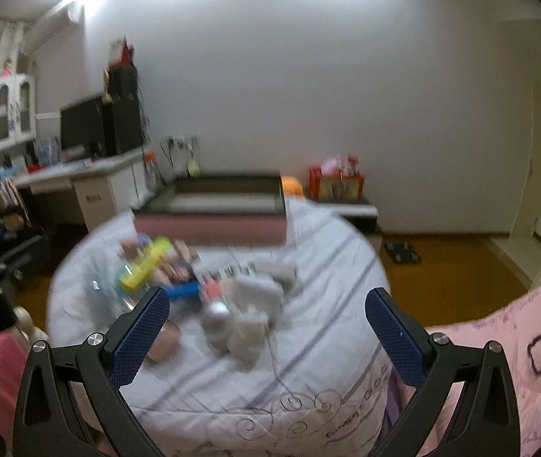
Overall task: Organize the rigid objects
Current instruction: 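Grasp the clear plastic box with the left tool while the right tool grasps the white toy figure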
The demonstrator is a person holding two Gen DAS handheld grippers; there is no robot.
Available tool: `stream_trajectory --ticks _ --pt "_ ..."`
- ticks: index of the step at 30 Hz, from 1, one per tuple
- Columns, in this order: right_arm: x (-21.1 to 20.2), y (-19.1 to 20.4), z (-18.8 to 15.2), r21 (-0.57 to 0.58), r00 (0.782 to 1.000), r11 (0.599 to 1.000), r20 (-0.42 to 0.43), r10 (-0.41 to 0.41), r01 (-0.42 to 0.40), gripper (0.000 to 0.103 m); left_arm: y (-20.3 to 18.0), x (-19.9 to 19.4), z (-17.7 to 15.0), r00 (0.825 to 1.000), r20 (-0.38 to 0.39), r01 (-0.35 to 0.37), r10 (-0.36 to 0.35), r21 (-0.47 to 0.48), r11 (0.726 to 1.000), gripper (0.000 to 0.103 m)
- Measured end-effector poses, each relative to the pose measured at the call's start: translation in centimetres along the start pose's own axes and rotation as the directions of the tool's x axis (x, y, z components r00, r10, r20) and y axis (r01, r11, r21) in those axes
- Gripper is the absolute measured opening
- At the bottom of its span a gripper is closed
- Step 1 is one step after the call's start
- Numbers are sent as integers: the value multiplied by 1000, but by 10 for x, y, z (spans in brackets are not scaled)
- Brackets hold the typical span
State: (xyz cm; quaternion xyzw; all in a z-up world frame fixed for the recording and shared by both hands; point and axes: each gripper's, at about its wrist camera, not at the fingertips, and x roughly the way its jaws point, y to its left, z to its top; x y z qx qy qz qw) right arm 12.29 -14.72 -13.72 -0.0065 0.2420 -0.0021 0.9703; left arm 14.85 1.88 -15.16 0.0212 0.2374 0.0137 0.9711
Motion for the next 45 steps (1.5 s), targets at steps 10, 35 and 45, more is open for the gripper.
stream_trajectory --ticks 10,35,45 --pt "79 -13 -31 83 979 994 -185 85 -71 103 13 63 -33 989 -146 -32 32 -2 999 103" --pt "113 -1 -31 129 932 959 -234 277 -253 72 34 124 -43 967 -242 62 -83 -91 994 70" --pt "111 -5 -33 134 936 963 -236 261 -234 72 42 114 -44 973 -232 2 -22 -88 996 96"
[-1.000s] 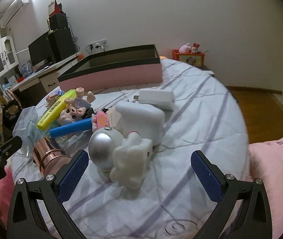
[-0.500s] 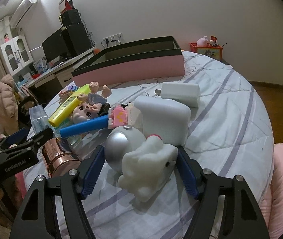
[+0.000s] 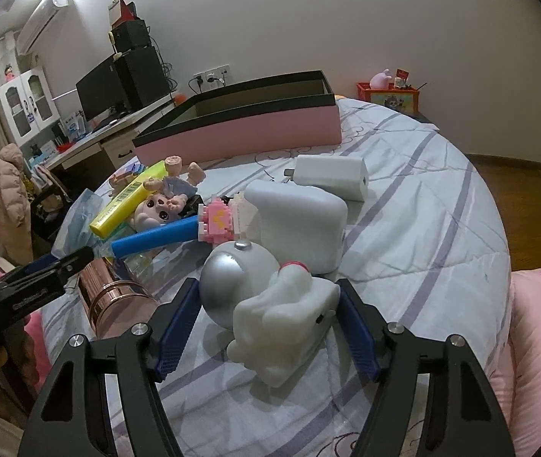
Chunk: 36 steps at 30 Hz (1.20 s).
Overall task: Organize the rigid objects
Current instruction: 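Grasp the clear plastic box with the left tool while the right tool grasps the white toy figure, then carry both items into the pink box and open both tools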
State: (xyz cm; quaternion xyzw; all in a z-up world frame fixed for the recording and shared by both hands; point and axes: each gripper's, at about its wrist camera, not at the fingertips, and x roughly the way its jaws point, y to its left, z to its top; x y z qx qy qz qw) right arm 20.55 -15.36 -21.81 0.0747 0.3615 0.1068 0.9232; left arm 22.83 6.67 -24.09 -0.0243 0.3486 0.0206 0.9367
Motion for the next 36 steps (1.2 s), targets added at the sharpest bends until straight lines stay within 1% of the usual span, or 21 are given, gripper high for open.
stream_trajectory --ticks 2,3,4,6,7,9,11,14,17,19,20,21,22,24,26,28,30,32,33,34,36 --pt "1 0 0 -1 1000 1000 -2 -1 1 72 -2 -3 2 1000 2 -8 8 11 1000 98" --pt "1 0 0 -1 1000 1000 -1 -1 1 72 -2 -2 4 1000 6 -5 5 1 1000 103" --pt "1 0 0 0 1000 1000 0 -1 1 72 -2 -1 6 1000 7 2 -2 -13 1000 103" --pt "3 0 0 -1 1000 1000 -5 0 0 72 1 2 9 999 -12 40 -41 -67 997 103" --pt "3 0 0 -1 1000 1000 -4 1 -1 72 2 3 10 996 -15 91 -93 -112 990 103" --pt "4 -2 1 0 1000 1000 -6 7 -7 72 4 4 12 993 -15 116 -120 -176 978 103" --pt "5 -3 2 1 1000 1000 -7 13 -13 72 5 9 15 993 -24 104 -112 -212 972 103" --pt "6 -3 2 -4 1000 1000 -9 19 -19 72 9 22 19 996 -67 44 -63 -257 965 103" --pt "7 -5 2 -6 1000 1000 -8 26 -26 72 14 27 24 995 -65 48 -72 -311 949 103" --pt "6 -4 1 -6 1000 1000 -6 26 -26 72 14 29 27 995 -62 56 -81 -325 944 101" --pt "6 -4 1 -10 1000 1000 -7 23 -23 72 13 30 28 995 -58 61 -84 -316 947 98" --pt "6 -3 1 -14 1000 1000 -7 20 -21 72 12 30 29 995 -53 66 -85 -296 953 88" --pt "5 -3 1 -16 1000 1000 -6 17 -17 72 10 28 29 994 -41 83 -97 -266 960 84" --pt "3 -2 1 -15 1000 1000 -5 13 -13 72 8 24 30 996 -48 58 -70 -218 974 82" --pt "1 -1 0 -18 1000 1000 0 3 -3 72 5 16 28 999 -45 12 -18 -134 991 77" --pt "0 0 -1 -21 1000 1000 2 -4 4 72 8 12 21 998 -70 -12 7 -71 997 76" --pt "-1 1 -1 -21 1000 1000 1 -9 9 72 13 10 12 996 -90 -23 19 -42 999 75" --pt "-1 2 -2 -21 1000 1000 1 -14 14 72 18 9 3 992 -124 -27 24 -23 999 75" --pt "-2 2 -2 -22 1000 1000 2 -16 16 72 21 8 0 992 -122 -30 27 -23 999 77" --pt "-2 3 -2 -25 1000 999 4 -20 20 72 22 8 -2 993 -115 -34 30 -26 999 86" --pt "-2 4 -3 -29 1000 999 5 -26 26 72 24 13 -3 991 -120 -61 56 -40 997 99"
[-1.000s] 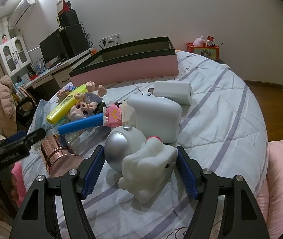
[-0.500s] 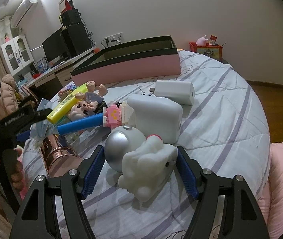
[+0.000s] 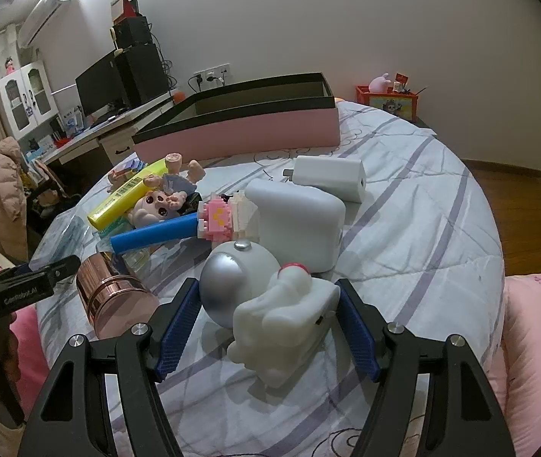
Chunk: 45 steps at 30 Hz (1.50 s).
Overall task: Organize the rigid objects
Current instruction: 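Carry both items into the pink box and open both tools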
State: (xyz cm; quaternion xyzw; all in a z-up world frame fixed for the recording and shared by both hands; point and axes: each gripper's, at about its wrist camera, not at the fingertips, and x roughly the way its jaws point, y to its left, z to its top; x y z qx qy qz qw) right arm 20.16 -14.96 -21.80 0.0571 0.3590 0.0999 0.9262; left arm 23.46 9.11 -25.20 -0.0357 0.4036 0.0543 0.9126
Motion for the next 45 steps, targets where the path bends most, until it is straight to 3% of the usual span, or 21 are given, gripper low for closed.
stream_trajectory --ticks 4,5,6,7,13,19,25,29,33,39,45 --pt "0 0 -1 0 1000 1000 7 -7 7 72 -2 8 4 1000 7 -24 24 -19 1000 100" --pt "0 0 -1 0 1000 1000 6 -7 7 72 -3 9 5 999 17 -31 31 -12 999 96" --pt "0 0 0 -1 1000 1000 5 -8 8 72 -5 7 6 999 39 -35 35 2 999 73" --pt "-1 0 0 -2 1000 1000 6 -8 8 72 -6 5 7 998 61 -34 33 4 999 67" --pt "-10 3 2 -17 999 1000 27 -19 19 72 -7 -5 11 998 66 21 -22 18 1000 67" --pt "-26 9 18 -38 996 999 81 -24 27 72 -30 -45 29 984 154 78 -90 85 993 67" --pt "-32 22 64 -82 989 997 146 -4 16 72 -65 -67 70 959 226 135 -174 177 975 67" --pt "-16 29 109 -114 986 993 169 8 11 72 -84 -58 104 953 240 126 -183 234 964 67" --pt "12 32 147 -139 987 990 160 14 9 72 -96 -32 142 956 209 147 -205 263 954 67" --pt "81 21 201 -141 997 990 77 -16 27 72 -103 40 197 971 101 184 -217 262 947 67" --pt "160 3 216 -117 995 993 -100 -26 15 72 -108 105 218 988 -18 155 -156 276 948 67"
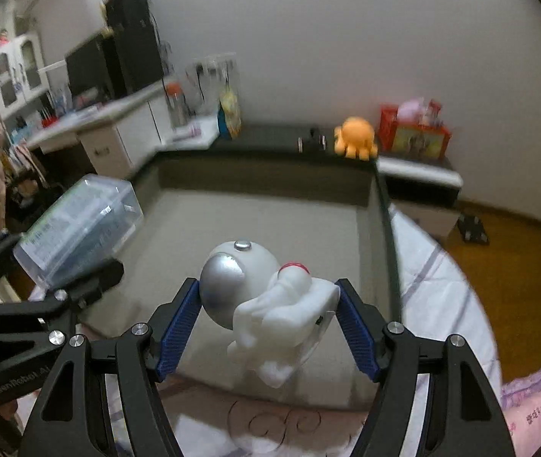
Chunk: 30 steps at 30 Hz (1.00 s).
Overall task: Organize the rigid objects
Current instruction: 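Carry both items into the pink box and open both tools, then grasp the copper can with the left tool while the right tool approaches the white block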
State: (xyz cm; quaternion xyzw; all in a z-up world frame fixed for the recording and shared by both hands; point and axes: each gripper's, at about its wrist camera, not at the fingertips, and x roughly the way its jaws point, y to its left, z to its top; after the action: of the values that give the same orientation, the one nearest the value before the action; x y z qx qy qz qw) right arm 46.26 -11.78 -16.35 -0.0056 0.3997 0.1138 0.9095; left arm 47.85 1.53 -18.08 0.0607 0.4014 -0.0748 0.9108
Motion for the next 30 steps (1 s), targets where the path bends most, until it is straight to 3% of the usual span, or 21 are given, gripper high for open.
stream_trajectory --ticks 6,8,10,11,13,15,18,21,22,27,30 --pt "28 -6 -2 -15 997 999 -64 -45 44 72 3 29 -2 997 -71 -22 23 3 1000 68" --pt "25 -10 -1 12 999 1000 -43 -20 20 73 6 29 -2 998 -65 -25 25 -1 1000 80" --pt "23 -11 0 20 999 1000 -53 -10 11 76 8 22 -3 998 -42 -53 53 -10 999 87" --pt "17 -12 -1 24 999 1000 -38 -19 20 83 11 17 -2 998 -35 -53 53 -17 998 88" --pt "11 -9 1 15 999 999 -20 -43 43 83 19 -1 -3 999 6 -38 38 -38 999 96" --pt "-5 -7 1 18 999 999 17 -47 46 83 23 -23 -5 996 57 -66 69 -49 997 102" --pt "-41 1 0 5 994 998 90 -57 57 83 29 -63 -15 986 142 -85 92 -56 995 103" --pt "-86 6 -5 4 982 998 177 -64 64 94 35 -110 -32 966 235 -94 110 -76 993 103" --pt "-102 9 -9 -1 976 998 208 -62 63 103 35 -127 -40 956 271 -96 115 -81 992 103" --pt "-177 26 -39 -24 935 998 351 -49 61 103 27 -194 -85 906 400 -97 136 -115 989 103" --pt "-218 36 -72 -26 897 996 436 -69 90 103 20 -227 -114 872 469 -83 138 -136 987 103"
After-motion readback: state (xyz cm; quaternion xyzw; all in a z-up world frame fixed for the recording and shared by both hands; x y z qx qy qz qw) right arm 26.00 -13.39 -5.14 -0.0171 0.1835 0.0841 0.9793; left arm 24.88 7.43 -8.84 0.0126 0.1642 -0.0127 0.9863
